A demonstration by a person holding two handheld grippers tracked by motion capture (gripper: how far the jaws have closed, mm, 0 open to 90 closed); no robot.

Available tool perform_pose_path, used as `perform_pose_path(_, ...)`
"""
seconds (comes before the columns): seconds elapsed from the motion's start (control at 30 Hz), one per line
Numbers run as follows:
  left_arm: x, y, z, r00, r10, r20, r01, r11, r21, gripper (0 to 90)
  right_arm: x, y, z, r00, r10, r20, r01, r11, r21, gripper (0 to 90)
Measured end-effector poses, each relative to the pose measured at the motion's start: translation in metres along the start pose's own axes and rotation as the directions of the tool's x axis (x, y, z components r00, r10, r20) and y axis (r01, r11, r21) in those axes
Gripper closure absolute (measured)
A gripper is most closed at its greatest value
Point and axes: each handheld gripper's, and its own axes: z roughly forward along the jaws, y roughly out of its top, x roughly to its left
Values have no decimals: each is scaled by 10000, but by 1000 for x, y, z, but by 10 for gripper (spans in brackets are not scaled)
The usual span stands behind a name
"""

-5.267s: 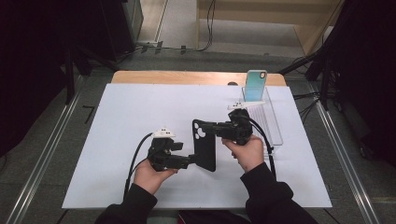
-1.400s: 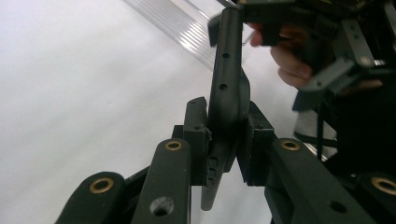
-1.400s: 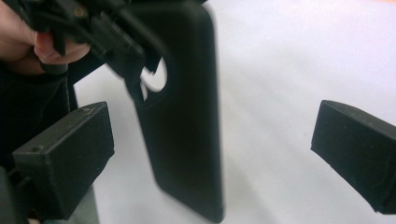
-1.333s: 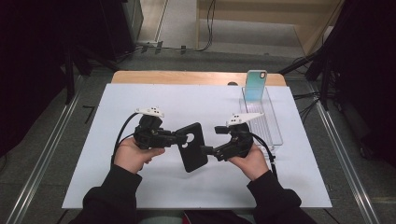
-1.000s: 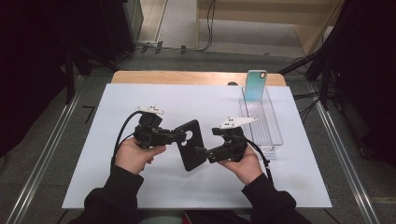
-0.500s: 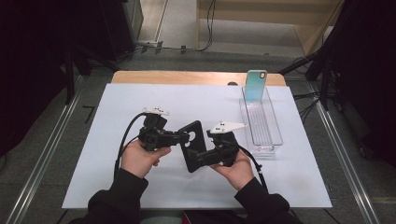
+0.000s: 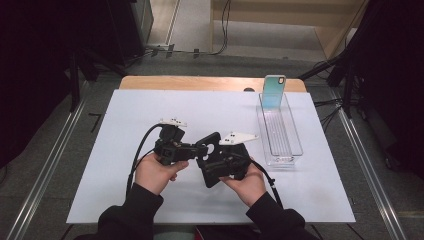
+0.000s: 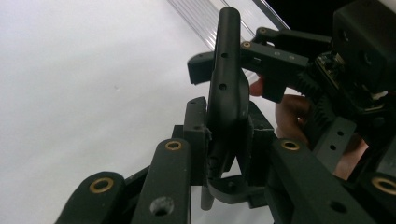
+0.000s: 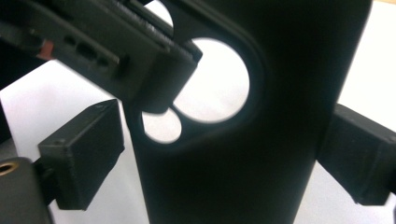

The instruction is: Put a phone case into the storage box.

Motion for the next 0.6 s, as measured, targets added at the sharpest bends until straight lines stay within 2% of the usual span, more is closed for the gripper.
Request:
perform_pose_path(0.03, 0, 0, 0, 10000, 22, 58, -22, 10000, 13, 765, 0, 0, 0, 10000, 25, -32, -25, 10000, -22, 59)
perform_pose_path(0.07, -1, -1, 1, 10000, 38, 17, -38, 10000, 25, 763, 0, 0, 0, 10000, 11, -37, -11, 10000, 14, 124)
perform_pose_path(0.23, -1, -1, 0, 10000, 67, 69, -67, 10000, 47, 760, 1, 0, -1, 9999, -126, -56, 126, 9999, 27, 136)
perform_pose_path(0.37, -8, 1, -5, 9984, 541, -158, -544, 9983, -207, 744, 0, 1, -3, 9998, -204, -72, 203, 9998, -64, 139)
perform_pose_path(0.4, -8, 2, -6, 9983, 573, -136, -577, 9979, -284, 714, 0, 2, -4, 9997, -222, -24, 222, 9997, -50, 139)
perform_pose_path(0.43, -9, 3, -8, 9983, 581, -75, -583, 9976, -364, 643, -2, 2, -4, 9998, -185, -5, 185, 9998, -19, 139)
perform_pose_path(0.47, -8, 3, -9, 9984, 574, -13, -574, 9976, -378, 643, -2, 2, -4, 9998, -185, -5, 185, 9998, -19, 139)
perform_pose_path(0.6, -4, 4, -15, 9987, 401, 307, -385, 9980, -498, 542, -9, 1, -4, 10000, -71, -8, 71, 10000, 61, 139)
